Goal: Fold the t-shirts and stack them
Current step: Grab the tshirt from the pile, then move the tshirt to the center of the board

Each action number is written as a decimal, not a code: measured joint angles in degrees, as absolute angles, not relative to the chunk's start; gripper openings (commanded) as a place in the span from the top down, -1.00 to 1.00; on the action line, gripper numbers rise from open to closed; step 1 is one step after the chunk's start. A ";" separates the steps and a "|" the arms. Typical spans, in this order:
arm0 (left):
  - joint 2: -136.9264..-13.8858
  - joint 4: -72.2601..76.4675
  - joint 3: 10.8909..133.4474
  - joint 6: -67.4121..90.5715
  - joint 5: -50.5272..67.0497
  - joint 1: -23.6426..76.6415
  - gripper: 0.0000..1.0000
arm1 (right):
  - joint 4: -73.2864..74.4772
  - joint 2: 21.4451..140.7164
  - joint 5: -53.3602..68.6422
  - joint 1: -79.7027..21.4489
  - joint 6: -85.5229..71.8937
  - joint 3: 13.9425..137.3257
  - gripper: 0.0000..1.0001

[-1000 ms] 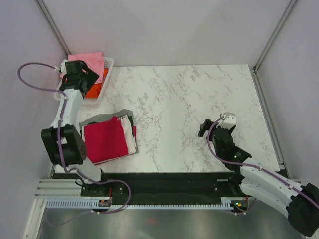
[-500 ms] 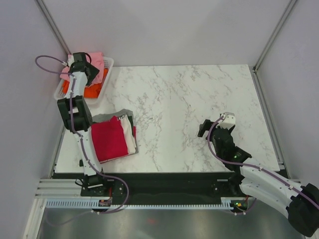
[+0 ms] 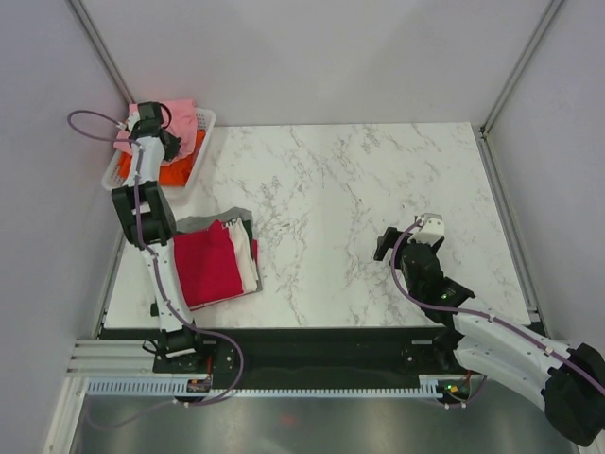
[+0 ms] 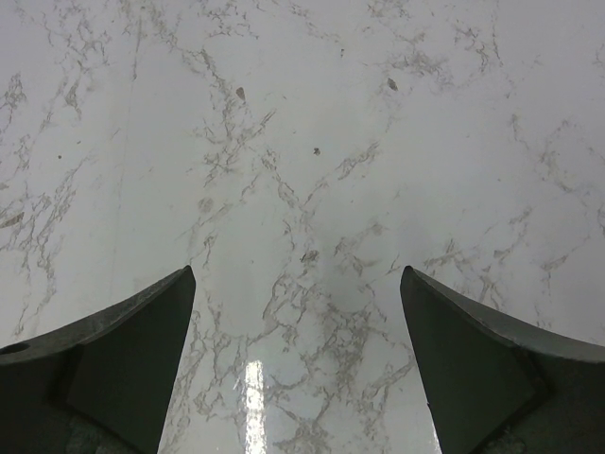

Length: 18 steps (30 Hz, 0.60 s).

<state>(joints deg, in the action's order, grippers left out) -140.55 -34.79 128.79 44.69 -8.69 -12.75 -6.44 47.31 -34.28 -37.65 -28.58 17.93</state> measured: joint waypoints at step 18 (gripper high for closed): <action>-101.34 -33.63 128.75 42.13 -13.21 -1.34 0.96 | -6.48 47.37 -34.30 -37.65 -28.45 17.93 -0.96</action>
